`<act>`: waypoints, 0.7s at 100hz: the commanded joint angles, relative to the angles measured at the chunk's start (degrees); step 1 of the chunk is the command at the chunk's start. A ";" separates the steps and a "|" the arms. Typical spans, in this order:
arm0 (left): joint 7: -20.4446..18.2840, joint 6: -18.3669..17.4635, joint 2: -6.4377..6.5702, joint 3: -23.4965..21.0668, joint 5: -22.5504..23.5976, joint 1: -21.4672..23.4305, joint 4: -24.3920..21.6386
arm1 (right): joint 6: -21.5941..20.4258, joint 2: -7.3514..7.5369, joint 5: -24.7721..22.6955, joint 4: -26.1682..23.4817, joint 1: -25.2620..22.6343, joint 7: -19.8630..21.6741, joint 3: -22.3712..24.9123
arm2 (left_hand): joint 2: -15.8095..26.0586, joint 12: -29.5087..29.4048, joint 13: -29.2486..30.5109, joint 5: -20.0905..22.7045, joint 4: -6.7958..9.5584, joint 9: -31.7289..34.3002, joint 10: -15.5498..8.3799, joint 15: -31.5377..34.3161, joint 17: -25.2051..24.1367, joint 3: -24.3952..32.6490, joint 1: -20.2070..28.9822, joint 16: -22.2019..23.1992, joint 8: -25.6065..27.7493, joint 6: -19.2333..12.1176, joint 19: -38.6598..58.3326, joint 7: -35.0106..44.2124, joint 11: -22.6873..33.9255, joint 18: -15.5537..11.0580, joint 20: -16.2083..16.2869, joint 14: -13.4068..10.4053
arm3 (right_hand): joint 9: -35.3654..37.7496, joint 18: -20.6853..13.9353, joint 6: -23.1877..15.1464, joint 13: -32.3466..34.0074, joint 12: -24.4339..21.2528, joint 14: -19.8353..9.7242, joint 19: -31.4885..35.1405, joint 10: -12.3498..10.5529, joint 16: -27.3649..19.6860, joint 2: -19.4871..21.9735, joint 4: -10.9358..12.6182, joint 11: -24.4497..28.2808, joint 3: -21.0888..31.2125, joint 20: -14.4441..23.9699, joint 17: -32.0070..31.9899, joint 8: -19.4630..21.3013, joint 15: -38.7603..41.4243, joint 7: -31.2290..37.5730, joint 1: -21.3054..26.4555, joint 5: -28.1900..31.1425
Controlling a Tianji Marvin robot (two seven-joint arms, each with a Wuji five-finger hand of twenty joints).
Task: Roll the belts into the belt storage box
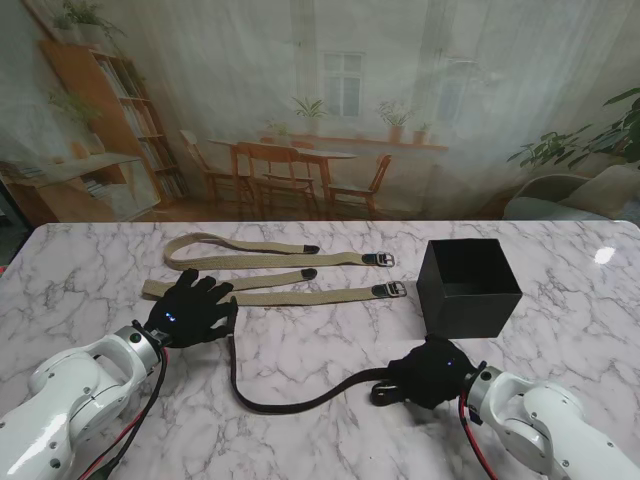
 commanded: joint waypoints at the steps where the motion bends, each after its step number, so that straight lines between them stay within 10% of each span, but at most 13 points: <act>1: -0.79 -0.21 -0.01 0.29 -0.21 -0.36 0.09 | -0.39 0.00 -0.20 0.88 -0.16 -0.01 0.10 | 0.66 0.66 0.70 0.95 -1.16 -1.36 0.80 -0.62 -1.06 -0.70 1.04 -0.20 0.54 0.32 -1.82 0.42 -0.85 2.12 -0.63 0.45 | 7.85 -1.08 2.98 3.72 1.78 -3.02 1.66 -5.53 1.89 3.20 2.84 7.35 3.71 1.10 1.04 0.31 2.10 -9.04 1.26 -0.65; 14: -0.62 -0.39 -0.01 0.47 -0.37 -0.68 0.22 | -0.59 -0.21 1.01 1.66 0.17 -0.64 0.07 | 0.63 0.68 0.74 1.01 -1.15 -1.37 0.82 -0.61 -1.02 -0.66 1.07 -0.20 0.55 0.34 -1.81 0.46 -0.84 2.08 -0.62 0.41 | 15.68 -0.87 6.14 7.97 0.62 -3.28 2.58 -4.96 2.93 5.03 7.26 4.92 4.83 1.17 2.53 -3.53 3.34 -17.88 1.81 -13.18; 38: -0.84 -0.27 0.00 0.47 -0.27 -0.53 0.16 | 0.63 -0.74 3.82 3.11 0.51 -2.01 -0.67 | 0.68 0.67 0.65 0.83 -1.15 -1.37 0.83 -0.66 -1.04 -0.64 1.15 -0.22 0.50 0.44 -1.84 0.36 -0.84 2.16 -0.62 0.51 | 20.78 1.55 1.49 15.27 -0.82 -1.34 3.69 -4.07 4.50 7.05 7.46 0.76 4.34 0.46 6.30 -7.68 7.71 -14.34 4.96 -27.80; 52: -0.81 -0.20 0.01 0.40 -0.13 -0.45 0.13 | 0.73 -1.08 5.94 3.43 0.45 -2.00 -0.81 | 0.66 0.68 0.72 0.79 -1.13 -1.34 0.83 -0.63 -1.03 -0.61 1.26 -0.20 0.49 0.38 -1.84 0.35 -0.83 2.15 -0.62 0.39 | 19.71 7.43 -11.62 15.50 -2.11 0.20 2.98 -2.41 4.11 11.16 7.09 -2.45 1.43 -1.41 8.03 -10.60 7.70 -16.78 8.82 -26.60; 70: -0.68 -0.15 0.01 0.36 -0.09 -0.38 0.22 | -0.87 -0.96 6.51 3.66 0.86 -0.72 -0.81 | 0.72 0.68 0.77 0.63 -1.13 -1.37 0.81 -0.60 -1.03 -0.65 1.18 -0.18 0.38 0.47 -1.84 0.21 -0.82 2.15 -0.62 0.38 | 17.35 9.55 -14.28 13.85 -1.50 0.61 0.52 -1.91 3.91 13.53 7.45 -3.57 -0.43 -2.40 5.13 -10.67 6.60 -19.69 11.92 -9.36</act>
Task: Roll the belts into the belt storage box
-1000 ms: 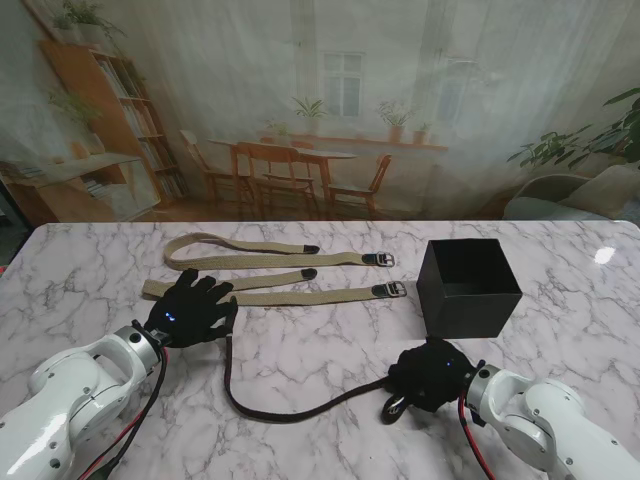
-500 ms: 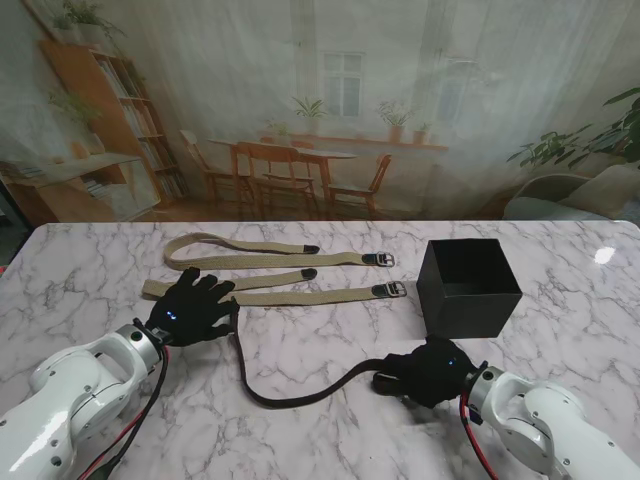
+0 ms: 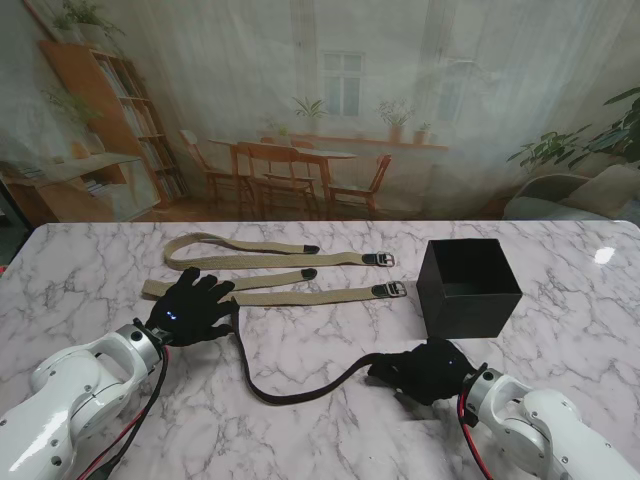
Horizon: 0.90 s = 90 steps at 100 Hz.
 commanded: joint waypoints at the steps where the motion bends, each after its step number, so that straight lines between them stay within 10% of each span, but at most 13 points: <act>1: -0.70 0.04 0.02 0.06 0.06 0.18 0.04 | -0.87 0.05 -0.15 0.34 0.01 1.48 -0.14 | 0.72 0.68 0.76 0.64 -1.13 -1.38 0.82 -0.61 -1.03 -0.65 1.19 -0.19 0.39 0.47 -1.84 0.22 -0.83 2.15 -0.61 0.40 | 1.92 3.54 -3.70 0.22 0.16 -2.45 -0.89 -4.03 -0.68 4.48 3.72 -0.32 4.76 -0.60 -1.41 0.18 -0.71 0.46 8.41 4.14; 13: -0.70 0.10 0.01 0.01 0.07 0.26 0.05 | -1.28 0.22 -0.85 0.55 0.33 1.55 -0.43 | 0.70 0.68 0.73 0.74 -1.12 -1.39 0.86 -0.62 -1.05 -0.63 1.21 -0.19 0.39 0.48 -1.83 0.27 -0.83 2.13 -0.61 0.44 | 3.45 2.95 -4.74 0.31 0.00 -3.28 -2.10 -4.25 -0.45 2.71 3.61 -1.96 5.64 -0.28 -2.71 5.52 -0.65 7.27 6.32 8.93; 37: -0.86 -0.07 0.04 0.06 0.06 0.19 0.12 | -2.91 0.71 -2.99 -1.60 -0.35 3.97 0.62 | 0.61 0.69 0.76 0.89 -1.14 -1.31 0.82 -0.62 -1.04 -0.62 1.30 -0.19 0.52 0.43 -1.86 0.43 -0.80 2.15 -0.62 0.40 | -5.64 -1.28 18.56 -9.34 4.64 -4.57 -3.72 -5.41 -1.69 -2.21 3.38 3.73 0.72 0.54 -7.90 11.25 -7.20 10.59 -15.82 9.16; 54: -0.81 -0.07 0.04 0.17 -0.04 0.10 0.27 | -4.23 0.92 -2.68 -5.00 -1.56 9.72 2.59 | 0.62 0.69 0.75 0.88 -1.14 -1.33 0.78 -0.61 -1.09 -0.62 1.31 -0.18 0.52 0.40 -1.89 0.42 -0.80 2.11 -0.63 0.47 | -13.64 -4.91 24.09 -14.80 3.43 -3.59 -4.67 -4.33 -2.82 0.83 4.22 5.92 -6.84 1.27 -11.41 16.56 -9.17 8.64 -19.95 6.42; 90: -0.90 0.01 0.04 0.20 -0.09 0.10 0.36 | -6.74 1.68 -1.27 -11.12 -3.08 23.02 5.91 | 0.60 0.68 0.76 0.84 -1.14 -1.35 0.81 -0.61 -1.09 -0.62 1.34 -0.18 0.55 0.38 -1.91 0.42 -0.81 2.15 -0.62 0.43 | -20.44 -8.18 32.93 -22.63 -5.20 -7.45 -8.29 -6.16 -8.55 1.97 7.07 -13.63 -4.70 1.05 -16.16 16.71 -16.15 -1.03 -19.35 0.67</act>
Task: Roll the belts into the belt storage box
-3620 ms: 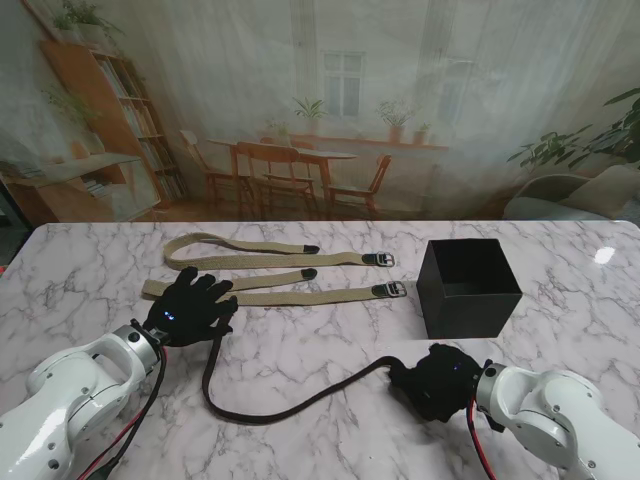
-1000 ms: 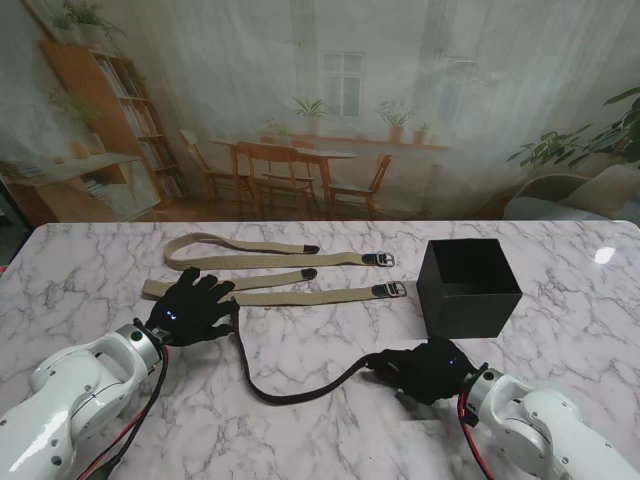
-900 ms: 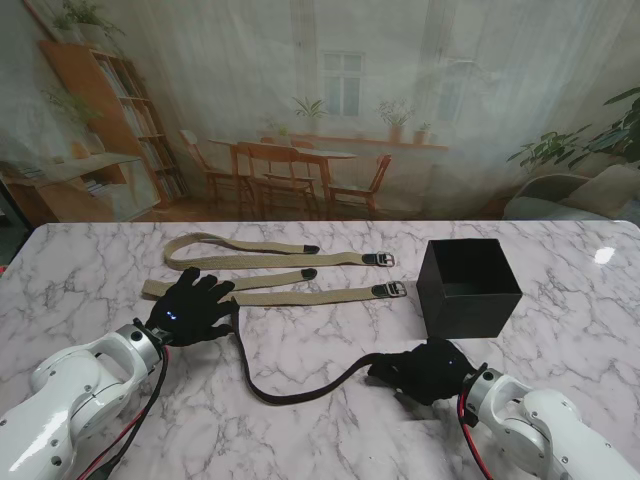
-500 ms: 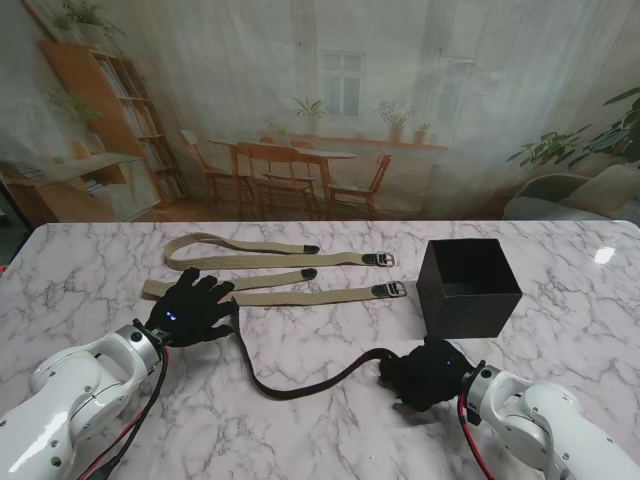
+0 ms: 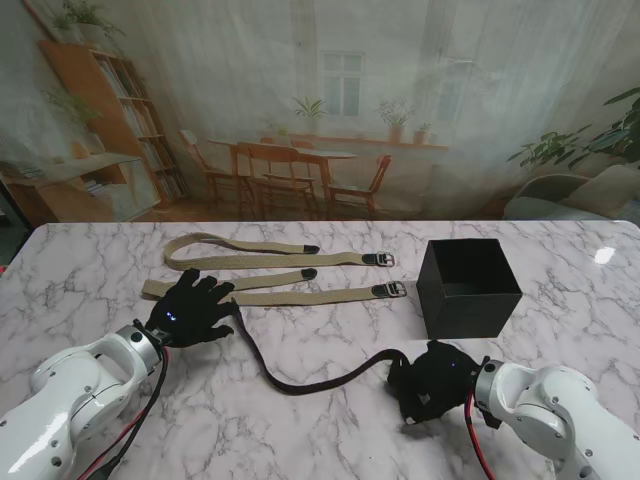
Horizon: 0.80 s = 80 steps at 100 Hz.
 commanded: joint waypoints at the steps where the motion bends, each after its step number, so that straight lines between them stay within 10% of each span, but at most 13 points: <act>1: -0.89 -0.01 0.02 0.21 -0.09 -0.03 0.19 | -0.47 0.59 -1.08 -1.08 -0.96 0.67 0.44 | 0.62 0.69 0.77 0.86 -1.15 -1.33 0.82 -0.60 -1.09 -0.64 1.31 -0.18 0.55 0.39 -1.91 0.43 -0.80 2.14 -0.62 0.41 | -3.02 -1.04 5.48 -1.75 -0.82 -2.98 -0.77 -3.36 -1.72 -0.15 2.18 -3.81 2.53 0.48 -1.23 1.45 -3.68 0.87 0.06 -0.66; 19: -0.97 0.01 0.03 0.33 -0.18 -0.17 0.36 | -0.67 0.73 -2.07 -2.51 -1.48 2.44 1.28 | 0.58 0.69 0.74 0.88 -1.15 -1.31 0.73 -0.63 -1.09 -0.65 1.30 -0.19 0.56 0.38 -1.93 0.45 -0.78 2.12 -0.62 0.47 | -4.14 -2.48 5.22 -2.26 -1.88 -5.13 -1.15 -6.17 -2.97 -7.73 10.10 -5.59 29.86 0.88 -1.20 3.98 -3.61 -1.32 6.92 -2.18; 27: -1.01 0.02 0.03 0.33 -0.19 -0.19 0.40 | -0.26 0.75 -3.41 -2.29 -1.36 2.06 1.18 | 0.51 0.70 0.78 0.86 -1.14 -1.31 0.72 -0.60 -1.09 -0.60 1.44 -0.17 0.59 0.28 -1.96 0.47 -0.78 2.07 -0.63 0.43 | -4.25 -3.43 4.03 -1.95 -1.62 -5.99 -0.99 -7.91 -2.80 -11.25 9.01 -5.03 34.94 0.75 -1.05 4.95 -3.09 -0.69 11.93 -2.99; 46: -1.16 0.08 0.03 0.33 -0.19 -0.20 0.40 | 0.06 0.96 -7.72 -1.07 -0.72 -0.26 0.18 | 0.43 0.69 0.76 0.89 -1.13 -1.30 0.76 -0.60 -1.07 -0.57 1.62 -0.17 0.65 0.34 -1.95 0.53 -0.77 2.13 -0.63 0.51 | -3.48 -4.45 1.35 -0.61 -1.06 -7.89 -0.66 -10.49 -2.69 -13.29 4.44 -3.99 36.78 0.07 -0.78 5.60 -2.37 1.06 18.96 -3.95; 65: -1.39 0.03 0.06 0.41 -0.13 -0.32 0.46 | 0.73 0.72 -4.70 -1.65 -1.45 0.81 0.78 | 0.40 0.69 0.78 0.94 -1.14 -1.33 0.72 -0.58 -1.07 -0.57 1.68 -0.17 0.73 0.26 -1.94 0.60 -0.76 2.13 -0.63 0.45 | -2.98 -1.01 4.36 -0.75 -3.06 -4.05 -0.75 -4.23 -2.24 -6.60 6.60 -6.88 31.82 -0.25 -2.18 2.30 -2.11 -0.38 7.10 -1.41; 80: -1.32 0.09 0.07 0.43 -0.05 -0.30 0.49 | 1.05 0.59 -2.73 -2.73 -2.09 2.01 1.42 | 0.38 0.71 0.84 1.01 -1.14 -1.23 0.71 -0.55 -1.05 -0.60 1.67 -0.15 0.76 0.31 -1.93 0.64 -0.71 2.13 -0.63 0.46 | 0.43 0.19 6.57 -0.37 -5.18 -1.86 -0.59 0.75 -2.57 -5.98 8.34 -8.64 33.41 0.09 -1.95 0.22 -2.75 -0.20 7.27 2.67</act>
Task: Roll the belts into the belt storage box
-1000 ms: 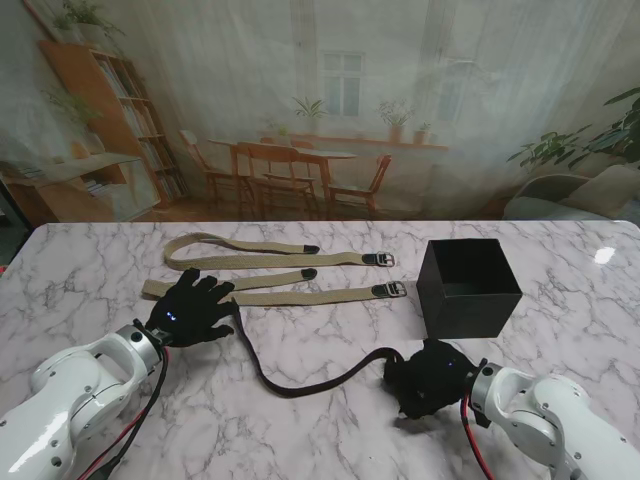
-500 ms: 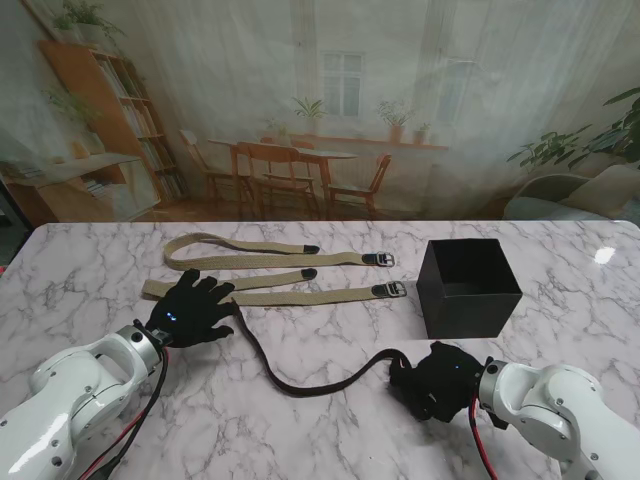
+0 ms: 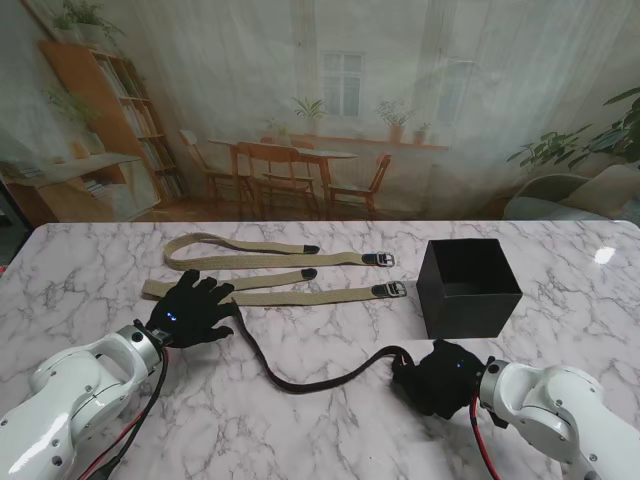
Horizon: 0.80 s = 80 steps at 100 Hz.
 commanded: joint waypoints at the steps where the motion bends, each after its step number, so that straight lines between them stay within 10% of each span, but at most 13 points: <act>1: -0.79 0.07 0.05 0.20 0.04 -0.05 0.17 | 0.42 -0.05 0.64 -0.75 -0.84 1.21 0.23 | 0.39 0.71 0.81 0.98 -1.14 -1.24 0.78 -0.56 -1.06 -0.61 1.63 -0.16 0.74 0.32 -1.93 0.62 -0.72 2.12 -0.63 0.46 | 1.40 1.77 6.27 0.67 -1.71 -1.20 0.16 -0.09 -0.33 1.49 3.17 -3.18 4.30 0.07 -0.62 -0.65 -1.51 4.33 -0.17 4.72; 28: -0.67 0.16 0.06 0.18 0.18 -0.02 0.26 | 0.33 -0.05 1.07 -1.80 -1.38 2.21 0.76 | 0.27 0.71 0.90 0.98 -1.12 -1.27 0.67 -0.53 -1.02 -0.56 1.78 -0.14 0.79 0.22 -1.91 0.66 -0.70 2.15 -0.63 0.45 | 2.91 1.65 7.03 0.87 -5.75 -0.58 0.47 1.49 -1.59 -3.70 2.24 -5.83 12.17 0.35 -0.05 -4.08 -2.12 7.39 5.67 5.49; 58: -0.58 0.17 0.08 0.28 0.20 -0.13 0.43 | -1.96 0.39 -6.39 -1.63 -0.98 -0.23 0.43 | 0.31 0.71 0.90 0.96 -1.10 -1.25 0.73 -0.53 -1.10 -0.55 1.81 -0.15 0.77 0.28 -1.93 0.65 -0.68 2.13 -0.64 0.42 | 1.97 -3.90 -3.15 3.19 -2.34 -6.01 1.60 -10.91 -0.94 -4.34 -3.07 -2.01 5.92 -0.54 2.79 -1.48 -0.49 11.48 21.81 3.82; 73: -0.63 0.14 0.08 0.31 0.20 -0.13 0.45 | -1.13 0.45 -7.69 -0.61 -0.69 -1.63 -0.29 | 0.31 0.71 0.89 0.95 -1.11 -1.25 0.65 -0.54 -1.05 -0.57 1.76 -0.15 0.78 0.27 -1.93 0.66 -0.66 2.10 -0.65 0.40 | -0.90 -2.89 -9.38 1.37 8.86 1.42 2.31 -3.75 1.26 -4.42 -9.74 2.50 -5.25 -3.01 2.44 1.64 1.07 13.09 15.12 6.21; 80: -0.67 0.15 0.08 0.33 0.17 -0.14 0.48 | -0.51 0.44 -7.90 -0.21 -0.69 -2.12 -0.48 | 0.35 0.71 0.87 0.92 -1.11 -1.30 0.81 -0.55 -1.04 -0.56 1.76 -0.15 0.77 0.28 -1.93 0.64 -0.68 2.12 -0.66 0.39 | -3.61 -1.33 -12.50 0.58 10.55 2.83 2.78 -2.47 2.27 -0.75 -6.57 4.36 -9.67 -3.26 1.99 3.88 1.82 15.02 9.60 8.47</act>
